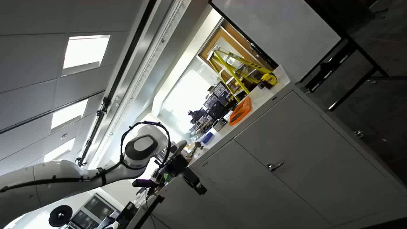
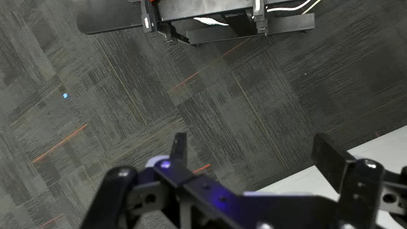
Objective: Open the drawer door on the right
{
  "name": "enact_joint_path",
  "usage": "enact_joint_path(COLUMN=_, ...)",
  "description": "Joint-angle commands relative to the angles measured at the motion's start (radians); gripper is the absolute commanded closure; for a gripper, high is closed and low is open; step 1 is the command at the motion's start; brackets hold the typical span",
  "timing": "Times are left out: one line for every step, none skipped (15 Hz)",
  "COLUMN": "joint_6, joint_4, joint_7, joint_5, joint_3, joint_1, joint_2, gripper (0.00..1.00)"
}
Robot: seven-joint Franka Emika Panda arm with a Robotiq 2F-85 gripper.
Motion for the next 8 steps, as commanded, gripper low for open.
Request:
enact_joint_path(joint_6=-0.002, joint_4=0.001, joint_7=0.008, joint_5=-0.009, joint_3=-0.031, joint_1=0.033, joint_2=0.003, gripper=0.00)
enact_joint_path(joint_6=-0.002, joint_4=0.001, joint_7=0.008, joint_5=-0.009, joint_3=-0.031, joint_1=0.033, joint_2=0.003, gripper=0.00)
enact_joint_path(joint_6=-0.002, joint_4=0.001, joint_7=0.008, joint_5=-0.009, joint_3=-0.031, joint_1=0.033, joint_2=0.003, gripper=0.00)
enact_joint_path(joint_6=-0.002, joint_4=0.001, joint_7=0.008, joint_5=-0.009, joint_3=-0.031, joint_1=0.033, joint_2=0.003, gripper=0.00)
enact_joint_path(joint_6=-0.002, joint_4=0.001, joint_7=0.008, joint_5=-0.009, joint_3=-0.031, joint_1=0.033, joint_2=0.003, gripper=0.00)
enact_joint_path(joint_6=-0.002, joint_4=0.001, joint_7=0.008, joint_5=-0.009, joint_3=-0.031, joint_1=0.033, joint_2=0.003, gripper=0.00)
enact_joint_path(joint_6=0.012, joint_4=0.003, joint_7=0.012, joint_5=-0.009, joint_3=-0.032, joint_1=0.030, joint_2=0.011, gripper=0.00)
enact_joint_path(joint_6=0.029, joint_4=0.010, joint_7=0.018, joint_5=-0.011, joint_3=-0.037, joint_1=0.027, joint_2=0.027, gripper=0.00)
